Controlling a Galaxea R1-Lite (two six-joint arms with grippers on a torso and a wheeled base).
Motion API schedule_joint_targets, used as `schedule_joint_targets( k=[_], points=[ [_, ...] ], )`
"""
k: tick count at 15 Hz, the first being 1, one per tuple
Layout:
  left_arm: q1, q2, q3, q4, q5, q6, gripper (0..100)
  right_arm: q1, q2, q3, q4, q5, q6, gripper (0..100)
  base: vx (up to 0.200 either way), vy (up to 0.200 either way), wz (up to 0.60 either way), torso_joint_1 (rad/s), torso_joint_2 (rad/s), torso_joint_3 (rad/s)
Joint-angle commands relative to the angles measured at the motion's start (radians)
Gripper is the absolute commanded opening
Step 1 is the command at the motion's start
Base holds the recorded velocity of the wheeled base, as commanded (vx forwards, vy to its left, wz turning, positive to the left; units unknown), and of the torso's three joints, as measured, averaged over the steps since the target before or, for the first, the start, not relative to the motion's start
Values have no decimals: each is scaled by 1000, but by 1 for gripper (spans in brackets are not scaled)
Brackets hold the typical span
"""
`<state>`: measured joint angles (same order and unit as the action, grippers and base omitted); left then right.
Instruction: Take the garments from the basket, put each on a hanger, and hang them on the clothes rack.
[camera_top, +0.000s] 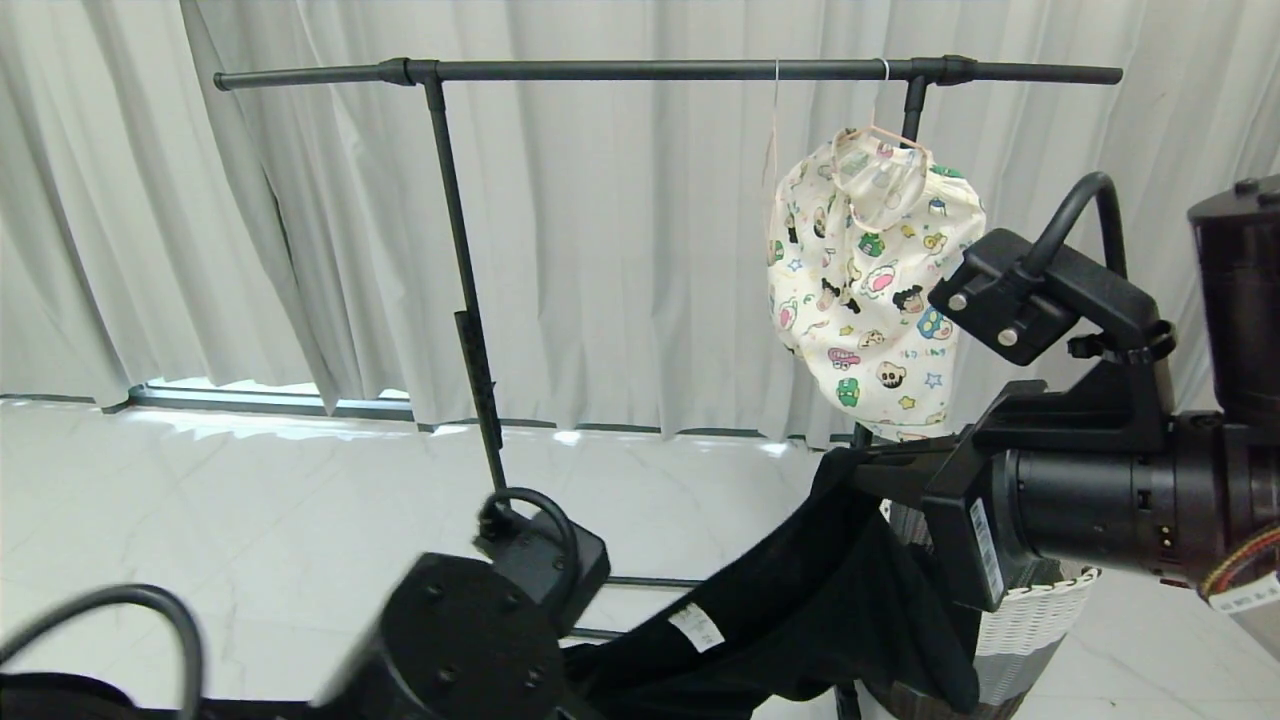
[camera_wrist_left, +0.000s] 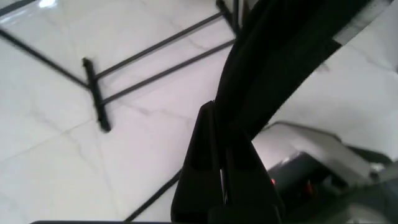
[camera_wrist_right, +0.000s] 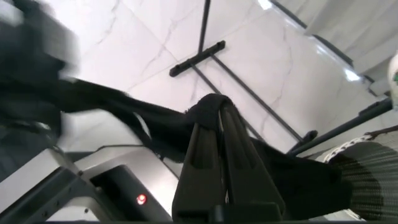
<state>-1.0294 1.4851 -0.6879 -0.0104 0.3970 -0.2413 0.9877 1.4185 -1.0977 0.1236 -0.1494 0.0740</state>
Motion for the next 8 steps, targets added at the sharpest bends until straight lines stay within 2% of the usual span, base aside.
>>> schedule_joint_targets(
  k=[1,3,4,7,8],
  points=[
    [35,-302,-292,340,2,-3,0,3,-6,1,-15,-26,0,0,0,0,0,0,0,0],
    [38,-304,-470,409,3,4,0,3,-20,-5,-41,-59,-2,0,0,0,0,0,0,0],
    [38,-281,-538,411,5,39,0,3,-30,-5,-65,-75,-3,0,0,0,0,0,0,0],
    [38,-247,-641,409,9,224,0,2,-92,-5,-78,-133,-5,0,0,0,0,0,0,0],
    [37,-243,-673,409,8,264,0,2,-113,-10,-76,-134,-8,0,0,0,0,0,0,0]
  ],
)
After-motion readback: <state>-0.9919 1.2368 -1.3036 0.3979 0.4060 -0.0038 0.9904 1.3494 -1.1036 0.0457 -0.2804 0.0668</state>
